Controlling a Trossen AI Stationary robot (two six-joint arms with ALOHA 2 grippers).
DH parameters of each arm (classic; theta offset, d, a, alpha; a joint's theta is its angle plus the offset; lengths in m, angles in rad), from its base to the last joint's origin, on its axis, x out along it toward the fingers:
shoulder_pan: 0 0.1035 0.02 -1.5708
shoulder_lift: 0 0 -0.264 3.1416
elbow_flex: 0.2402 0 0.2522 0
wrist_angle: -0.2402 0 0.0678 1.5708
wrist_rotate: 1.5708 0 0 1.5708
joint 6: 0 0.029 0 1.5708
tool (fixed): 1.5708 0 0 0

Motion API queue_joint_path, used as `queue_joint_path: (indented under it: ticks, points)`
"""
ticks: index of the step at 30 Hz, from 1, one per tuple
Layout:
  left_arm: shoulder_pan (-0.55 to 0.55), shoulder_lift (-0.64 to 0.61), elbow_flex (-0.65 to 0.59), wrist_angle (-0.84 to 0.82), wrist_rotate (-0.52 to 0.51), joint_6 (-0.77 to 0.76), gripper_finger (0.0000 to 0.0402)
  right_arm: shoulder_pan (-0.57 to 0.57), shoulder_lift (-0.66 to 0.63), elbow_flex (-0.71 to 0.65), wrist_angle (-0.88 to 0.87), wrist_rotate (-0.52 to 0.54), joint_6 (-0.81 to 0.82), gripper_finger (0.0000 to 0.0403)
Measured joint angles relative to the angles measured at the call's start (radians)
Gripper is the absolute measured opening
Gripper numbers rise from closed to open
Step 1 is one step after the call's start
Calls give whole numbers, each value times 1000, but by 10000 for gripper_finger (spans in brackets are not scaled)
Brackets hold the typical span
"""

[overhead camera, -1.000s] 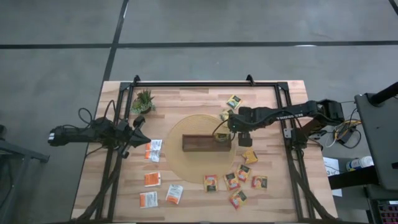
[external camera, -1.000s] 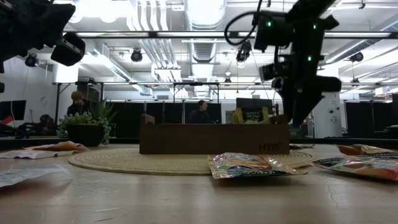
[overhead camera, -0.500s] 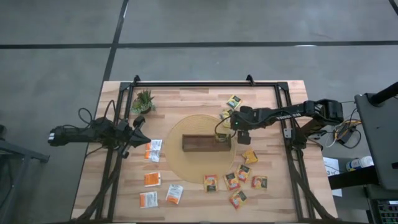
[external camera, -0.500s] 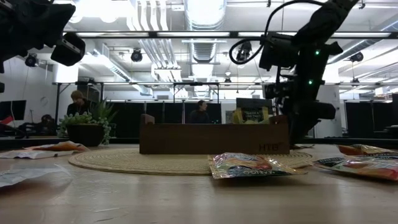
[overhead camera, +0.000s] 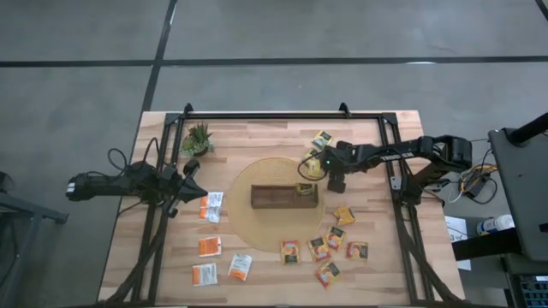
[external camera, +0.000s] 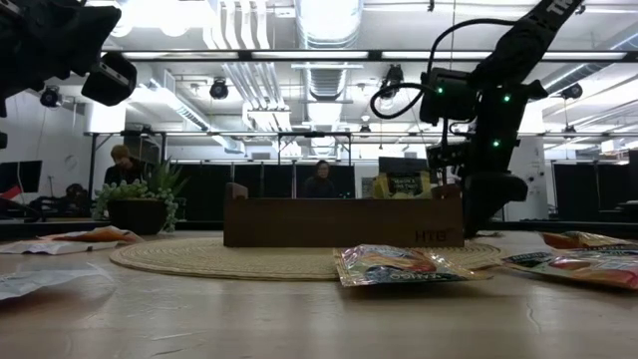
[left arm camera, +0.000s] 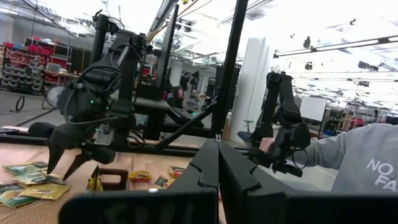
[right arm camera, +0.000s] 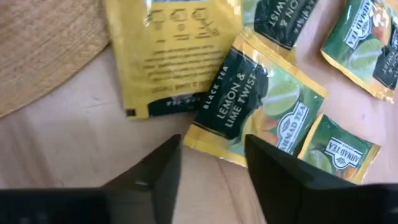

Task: Pick & Place Tea
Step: Put the yellow tea bag into the right of the wooden organizer

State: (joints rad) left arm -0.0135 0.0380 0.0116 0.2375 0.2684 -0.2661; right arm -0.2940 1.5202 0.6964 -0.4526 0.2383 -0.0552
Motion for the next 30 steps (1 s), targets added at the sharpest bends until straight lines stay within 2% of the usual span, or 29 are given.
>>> queue_joint_path:
  ticks: [6, 8, 20, 30]
  points:
    - [0, 0, 0, 0, 0, 0, 0, -25, 0, 0, 0, -2, -7, 37]
    - [0, 0, 0, 0, 0, 0, 0, -26, 0, 0, 0, -3, -23, 17]
    - [0, 0, 0, 0, 0, 0, 0, -26, -49, 27, -28, -39, -23, 8]
    - [0, 0, 0, 0, 0, 0, 0, -25, -248, 52, -90, -90, 4, 8]
